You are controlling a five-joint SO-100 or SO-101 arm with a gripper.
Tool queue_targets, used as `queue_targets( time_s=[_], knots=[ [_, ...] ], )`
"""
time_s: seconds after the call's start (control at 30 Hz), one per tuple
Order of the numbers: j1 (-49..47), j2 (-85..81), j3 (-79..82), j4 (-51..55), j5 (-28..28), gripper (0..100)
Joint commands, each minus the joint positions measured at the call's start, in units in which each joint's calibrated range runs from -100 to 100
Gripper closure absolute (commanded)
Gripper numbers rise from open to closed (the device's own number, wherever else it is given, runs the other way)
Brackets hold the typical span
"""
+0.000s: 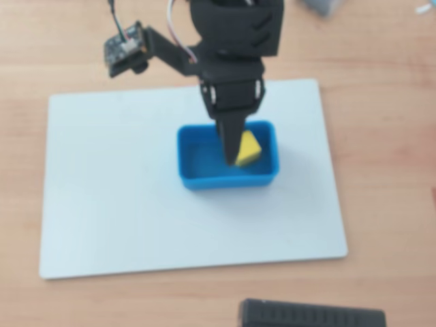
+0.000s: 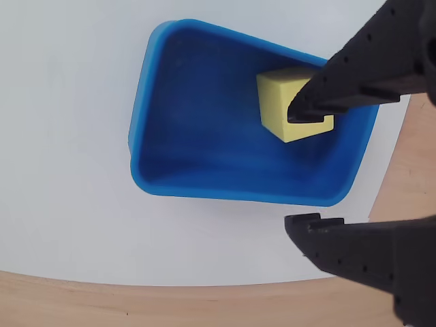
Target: Pick up yellow cube and drop it in the blue rectangular bin
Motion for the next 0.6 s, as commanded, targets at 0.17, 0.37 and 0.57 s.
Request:
queue_targets(
  time_s=[0.17, 0.37, 0.57],
  knots=[
    [5.38, -30.58, 10.09, 4.39, -0.49, 94],
    [7.78, -44.04, 23.64, 1.99, -0.2, 98],
    [7.27, -55.28, 38.0, -3.21, -0.1, 100]
  ],
)
